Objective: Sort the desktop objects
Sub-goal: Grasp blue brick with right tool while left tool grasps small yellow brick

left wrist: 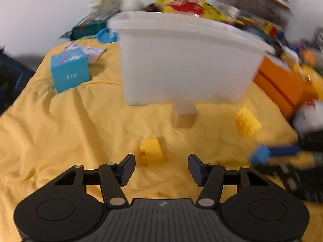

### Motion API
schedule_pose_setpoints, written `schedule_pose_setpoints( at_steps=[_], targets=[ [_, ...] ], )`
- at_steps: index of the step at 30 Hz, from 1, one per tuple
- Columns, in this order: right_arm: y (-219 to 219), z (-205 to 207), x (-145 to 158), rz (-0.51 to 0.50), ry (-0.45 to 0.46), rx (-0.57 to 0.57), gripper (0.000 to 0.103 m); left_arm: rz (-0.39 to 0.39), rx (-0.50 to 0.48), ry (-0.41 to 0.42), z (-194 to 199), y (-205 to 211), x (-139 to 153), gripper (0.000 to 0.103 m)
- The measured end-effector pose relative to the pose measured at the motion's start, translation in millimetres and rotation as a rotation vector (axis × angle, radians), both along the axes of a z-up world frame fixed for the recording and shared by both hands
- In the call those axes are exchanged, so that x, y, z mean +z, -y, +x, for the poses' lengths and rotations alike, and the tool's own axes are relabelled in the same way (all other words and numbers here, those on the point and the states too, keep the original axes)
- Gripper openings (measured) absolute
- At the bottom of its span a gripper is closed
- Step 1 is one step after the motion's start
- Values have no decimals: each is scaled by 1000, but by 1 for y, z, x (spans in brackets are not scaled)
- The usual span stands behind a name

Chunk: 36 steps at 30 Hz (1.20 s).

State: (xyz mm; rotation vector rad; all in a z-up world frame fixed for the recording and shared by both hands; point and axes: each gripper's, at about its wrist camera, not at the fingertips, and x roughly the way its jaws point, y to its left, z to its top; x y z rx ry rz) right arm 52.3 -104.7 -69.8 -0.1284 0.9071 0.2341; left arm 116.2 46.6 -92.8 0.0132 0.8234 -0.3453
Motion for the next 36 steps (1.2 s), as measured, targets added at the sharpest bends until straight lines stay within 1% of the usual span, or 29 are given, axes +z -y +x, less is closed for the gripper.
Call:
schedule_pose_setpoints(
  at_steps=[2, 4, 6, 7, 8, 9, 10, 11, 12, 13, 14, 16, 20, 21, 23, 24, 25, 26, 28, 29, 30, 31, 33, 36],
  targets=[
    [-1, -12, 3, -65, 6, 34, 35, -64, 51, -9, 5, -9, 2, 59],
    [0, -20, 5, -103, 2, 72, 35, -94, 73, -16, 10, -17, 3, 58],
    [-1, -26, 4, -135, -29, 121, 35, -100, 82, -41, 17, -22, 1, 49],
    [-2, -28, 2, -170, -46, 150, 35, -102, 77, -61, 21, -24, -1, 42],
    [-5, -29, 0, -204, -54, 173, 35, -100, 62, -94, 26, -23, -5, 39],
    [-7, -30, -2, -240, -57, 195, 35, -99, 46, -116, 29, -21, -8, 39],
    [-10, -31, -4, -277, -59, 219, 35, -103, 31, -121, 31, -19, -10, 38],
    [-13, -31, -6, -300, -59, 237, 35, -85, 19, -123, 32, -14, -11, 31],
    [-16, -31, -6, -316, -52, 253, 35, -61, 7, -116, 33, -9, -12, 29],
    [-19, -32, -8, -325, -42, 267, 35, -43, -6, -103, 32, -5, -12, 22],
    [-22, -31, -8, -329, -32, 280, 35, -28, -20, -97, 32, 0, -13, 19],
    [-28, -31, -9, -330, 1, 292, 36, -2, -27, -74, 29, 4, -13, 18],
    [-34, -35, -11, -340, 72, 279, 45, -21, -26, -58, 20, -2, -5, 18],
    [-32, -37, -9, -329, 86, 260, 50, -30, -21, -46, 17, -3, 0, 18],
    [-20, -41, -2, -256, 101, 164, 55, -62, -30, -29, 8, -5, 11, 17],
    [-13, -42, 2, -202, 94, 107, 55, -68, -38, -18, 1, -5, 16, 17],
    [-2, -42, 5, -119, 75, 32, 55, -70, -53, -9, -6, -3, 19, 17],
    [9, -42, 6, -38, 52, -32, 52, -67, -64, -4, -10, 0, 20, 17],
    [30, -39, 6, 161, -5, -172, 42, -62, -82, 11, -22, 5, 22, 17],
    [34, -38, 5, 197, -21, -201, 38, -54, -93, 17, -27, 8, 21, 17],
    [32, -35, 5, 189, -26, -206, 38, -44, -100, 22, -31, 11, 21, 17],
    [26, -31, 7, 154, -16, -198, 38, -39, -107, 26, -34, 13, 21, 17],
    [15, -30, 12, 127, 10, -191, 38, -25, -128, 32, -37, 17, 20, 17],
    [-4, -18, 9, 61, 2, -217, 38, -21, -148, 23, -39, 19, 17, 17]
  ],
)
